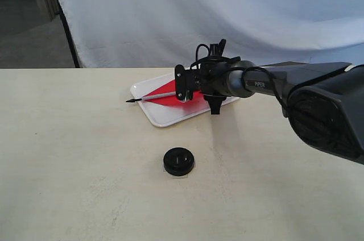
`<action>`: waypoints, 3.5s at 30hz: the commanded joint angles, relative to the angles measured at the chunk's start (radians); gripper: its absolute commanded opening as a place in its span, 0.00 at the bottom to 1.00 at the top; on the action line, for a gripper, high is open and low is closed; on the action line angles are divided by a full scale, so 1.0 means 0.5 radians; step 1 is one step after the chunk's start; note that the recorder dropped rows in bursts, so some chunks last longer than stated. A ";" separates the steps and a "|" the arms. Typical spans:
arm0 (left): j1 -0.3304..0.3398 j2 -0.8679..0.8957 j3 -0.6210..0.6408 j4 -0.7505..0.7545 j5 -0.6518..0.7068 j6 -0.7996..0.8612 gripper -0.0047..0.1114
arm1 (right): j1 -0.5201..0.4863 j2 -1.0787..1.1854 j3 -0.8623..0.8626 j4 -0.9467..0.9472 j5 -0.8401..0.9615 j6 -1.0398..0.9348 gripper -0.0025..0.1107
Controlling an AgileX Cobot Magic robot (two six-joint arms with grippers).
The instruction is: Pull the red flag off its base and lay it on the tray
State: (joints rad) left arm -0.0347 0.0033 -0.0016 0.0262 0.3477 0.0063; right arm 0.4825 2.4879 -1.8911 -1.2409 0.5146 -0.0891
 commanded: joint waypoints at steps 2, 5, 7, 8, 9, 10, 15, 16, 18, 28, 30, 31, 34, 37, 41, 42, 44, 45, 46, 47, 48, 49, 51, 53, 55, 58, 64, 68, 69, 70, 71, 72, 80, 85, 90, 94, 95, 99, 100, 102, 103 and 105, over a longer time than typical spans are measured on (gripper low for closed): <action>0.004 -0.007 0.003 0.005 -0.009 -0.013 0.04 | 0.006 -0.023 -0.008 0.037 0.135 0.085 0.47; 0.004 -0.007 0.003 0.005 -0.009 -0.013 0.04 | 0.016 -0.063 -0.008 0.115 0.204 0.085 0.28; 0.004 -0.007 0.003 0.005 -0.009 -0.013 0.04 | 0.016 -0.107 -0.008 0.297 0.204 0.081 0.13; 0.004 -0.007 0.003 0.005 -0.009 -0.013 0.04 | 0.016 -0.133 -0.008 0.411 0.216 0.081 0.05; 0.004 -0.007 0.003 0.005 -0.009 -0.013 0.04 | 0.016 -0.154 -0.008 0.481 0.246 0.078 0.02; 0.004 -0.007 0.003 0.005 -0.009 -0.013 0.04 | 0.016 -0.182 -0.008 0.558 0.297 0.074 0.02; 0.004 -0.007 0.003 0.005 -0.009 -0.013 0.04 | 0.016 -0.260 -0.008 0.698 0.535 0.080 0.02; 0.004 -0.007 0.003 0.005 -0.009 -0.013 0.04 | 0.016 -0.271 -0.008 0.737 0.623 0.101 0.02; 0.004 -0.007 0.003 0.005 -0.009 -0.013 0.04 | -0.004 -0.297 -0.008 0.914 0.697 0.309 0.02; 0.004 -0.007 0.003 0.005 -0.009 -0.013 0.04 | -0.681 -0.528 -0.001 2.663 1.240 -0.078 0.02; 0.004 -0.007 0.003 0.005 -0.009 -0.013 0.04 | -0.794 -0.591 0.048 2.699 1.299 -0.078 0.02; 0.004 -0.007 0.003 0.005 -0.009 -0.013 0.04 | -0.846 -0.647 0.103 2.695 1.311 -0.078 0.02; 0.004 -0.007 0.003 0.005 -0.009 -0.013 0.04 | -0.944 -0.790 0.262 2.692 1.270 -0.078 0.02; 0.004 -0.007 0.003 0.005 -0.009 -0.013 0.04 | -1.015 -0.966 0.451 2.692 1.216 -0.093 0.02; 0.004 -0.007 0.003 0.005 -0.009 -0.013 0.04 | -1.053 -1.209 0.665 2.685 1.173 -0.168 0.02; 0.004 -0.007 0.003 0.005 -0.009 -0.013 0.04 | -1.053 -1.285 0.723 2.678 1.150 -0.175 0.02; 0.004 -0.007 0.003 0.005 -0.009 -0.013 0.04 | -1.053 -1.447 0.837 2.672 1.087 -0.175 0.02; 0.004 -0.007 0.003 0.005 -0.009 -0.013 0.04 | -1.053 -1.532 0.893 2.672 1.051 -0.175 0.02; 0.004 -0.007 0.003 0.005 -0.009 -0.013 0.04 | -1.053 -1.619 0.951 2.680 1.015 -0.175 0.02; 0.004 -0.007 0.003 0.005 -0.009 -0.013 0.04 | -1.053 -1.706 1.006 2.690 0.986 -0.184 0.02; 0.004 -0.007 0.003 0.005 -0.009 -0.013 0.04 | -1.053 -1.777 1.049 2.690 0.965 -0.184 0.02; 0.004 -0.007 0.003 0.005 -0.009 -0.013 0.04 | -1.053 -1.867 1.102 2.690 0.944 -0.188 0.02; 0.004 -0.007 0.003 0.005 -0.009 -0.013 0.04 | -1.053 -2.034 1.195 2.690 0.900 -0.188 0.02; 0.004 -0.007 0.003 0.005 -0.009 -0.013 0.04 | -1.053 -2.227 1.298 2.690 0.833 -0.188 0.02; 0.004 -0.007 0.003 0.005 -0.009 -0.013 0.04 | -1.049 -2.402 1.390 2.690 0.762 -0.188 0.02; 0.004 -0.007 0.003 0.005 -0.009 -0.013 0.04 | -1.049 -2.679 1.488 2.690 0.700 -0.183 0.02; 0.004 -0.007 0.003 0.005 -0.009 -0.013 0.04 | -0.930 -3.137 1.642 2.630 0.656 -0.183 0.02; 0.004 -0.007 0.003 0.005 -0.009 -0.013 0.04 | -0.861 -3.426 1.739 2.630 0.656 -0.183 0.02; 0.004 -0.007 0.003 0.005 -0.009 -0.013 0.04 | -0.861 -3.483 1.759 2.626 0.656 -0.183 0.02; 0.004 -0.007 0.003 0.005 -0.009 -0.013 0.04 | -0.861 -3.567 1.795 2.622 0.656 -0.183 0.02; 0.004 -0.007 0.003 0.005 -0.009 -0.013 0.04 | -0.861 -3.625 1.820 2.613 0.656 -0.183 0.02; 0.004 -0.007 0.003 0.005 -0.009 -0.013 0.04 | -0.861 -3.697 1.855 2.607 0.656 -0.183 0.02; 0.004 -0.007 0.003 0.005 -0.009 -0.013 0.04 | -0.861 -4.274 2.215 2.585 0.592 -0.187 0.02; 0.004 -0.007 0.003 0.005 -0.009 -0.013 0.04 | -0.861 -4.606 2.456 2.585 0.479 -0.181 0.02; 0.004 -0.007 0.003 0.005 -0.009 -0.013 0.04 | -0.861 -4.976 2.794 2.585 0.268 -0.181 0.02; 0.004 -0.007 0.003 0.005 -0.009 -0.013 0.04 | -0.861 -4.976 2.998 2.594 -0.046 -0.176 0.02; 0.004 -0.007 0.003 0.005 -0.009 -0.013 0.04 | -0.861 -4.976 3.054 2.594 -0.177 -0.176 0.02; 0.004 -0.007 0.003 0.005 -0.009 -0.013 0.04 | -0.861 -4.976 3.245 2.594 -0.617 -0.077 0.02; 0.004 -0.007 0.003 0.005 -0.009 -0.013 0.04 | -0.861 -4.976 3.299 2.594 -0.649 -0.071 0.02; 0.004 -0.007 0.003 0.005 -0.009 -0.013 0.04 | -0.861 -4.976 3.371 2.594 -0.694 -0.071 0.02; 0.004 -0.007 0.003 0.005 -0.009 -0.013 0.04 | -0.861 -4.976 3.447 2.594 -0.712 -0.071 0.02; 0.004 -0.007 0.003 0.005 -0.009 -0.013 0.04 | -0.861 -4.976 3.561 2.594 -0.712 -0.071 0.02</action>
State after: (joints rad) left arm -0.0347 0.0033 -0.0016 0.0262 0.3477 0.0063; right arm 0.0514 0.0041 -0.1544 0.0625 0.1713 -0.1294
